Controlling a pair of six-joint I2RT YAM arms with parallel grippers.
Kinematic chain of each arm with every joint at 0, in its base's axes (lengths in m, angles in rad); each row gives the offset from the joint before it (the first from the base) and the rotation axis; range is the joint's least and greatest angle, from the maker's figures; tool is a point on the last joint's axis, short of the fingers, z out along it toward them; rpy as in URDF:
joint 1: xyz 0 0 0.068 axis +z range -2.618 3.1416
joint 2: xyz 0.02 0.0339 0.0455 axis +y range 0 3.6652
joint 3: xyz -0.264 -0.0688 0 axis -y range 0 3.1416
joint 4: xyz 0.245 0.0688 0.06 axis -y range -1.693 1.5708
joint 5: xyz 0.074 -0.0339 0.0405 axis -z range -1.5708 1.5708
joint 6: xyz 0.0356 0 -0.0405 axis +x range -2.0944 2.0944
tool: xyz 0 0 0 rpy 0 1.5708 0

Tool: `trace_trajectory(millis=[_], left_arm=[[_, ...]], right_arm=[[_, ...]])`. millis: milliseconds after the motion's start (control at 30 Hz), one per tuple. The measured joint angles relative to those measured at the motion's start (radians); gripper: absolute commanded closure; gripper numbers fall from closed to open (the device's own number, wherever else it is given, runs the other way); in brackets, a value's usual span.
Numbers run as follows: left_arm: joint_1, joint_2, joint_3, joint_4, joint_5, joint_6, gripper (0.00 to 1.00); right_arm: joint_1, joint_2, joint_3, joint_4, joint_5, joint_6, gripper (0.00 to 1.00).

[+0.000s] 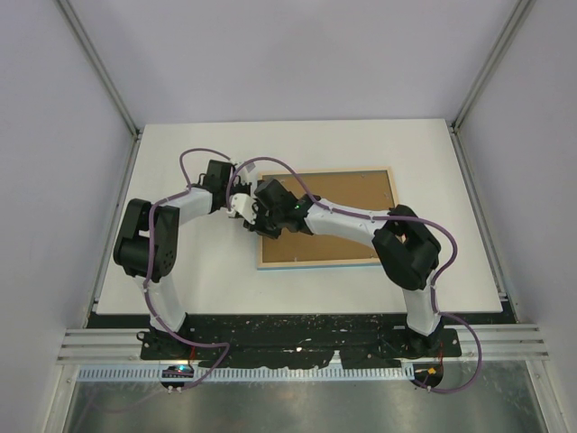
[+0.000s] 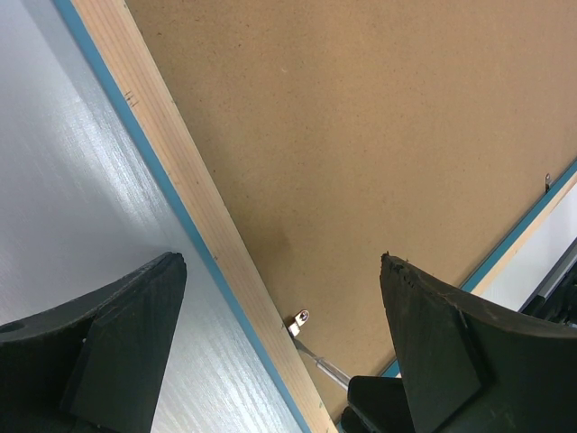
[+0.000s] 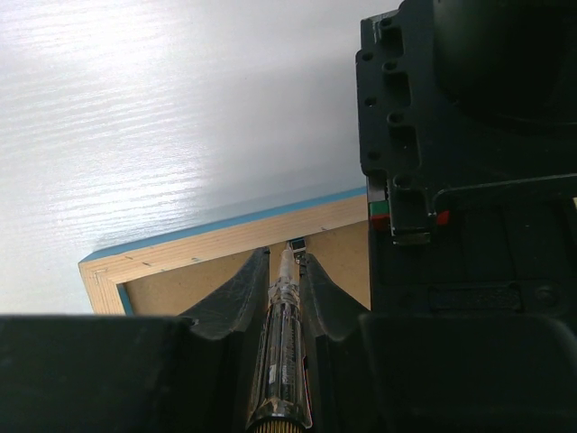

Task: Take the photo out of the frame
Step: Release the photo frame item from the photo frame.

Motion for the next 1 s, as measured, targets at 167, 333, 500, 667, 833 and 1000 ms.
trace_trajectory(millis=[167, 333, 500, 667, 833, 1000], left_arm=[[0.000, 0.000, 0.000, 0.000, 0.000, 0.000, 0.07], [0.000, 0.000, 0.000, 0.000, 0.000, 0.000, 0.07], [0.000, 0.000, 0.000, 0.000, 0.000, 0.000, 0.07], [0.000, 0.000, 0.001, 0.000, 0.000, 0.000, 0.08], [0.000, 0.000, 0.001, 0.000, 0.000, 0.000, 0.08], [0.000, 0.000, 0.001, 0.000, 0.000, 0.000, 0.08]], right_arm=[[0.005, 0.000, -0.001, 0.007, 0.018, -0.002, 0.92], [0.008, 0.002, -0.002, 0.013, 0.030, -0.008, 0.92], [0.010, 0.002, -0.002, 0.014, 0.038, -0.016, 0.92], [0.012, 0.002, -0.003, 0.015, 0.044, -0.022, 0.92], [0.015, 0.002, -0.008, 0.024, 0.055, -0.026, 0.92], [0.018, 0.002, -0.011, 0.033, 0.066, -0.030, 0.92]])
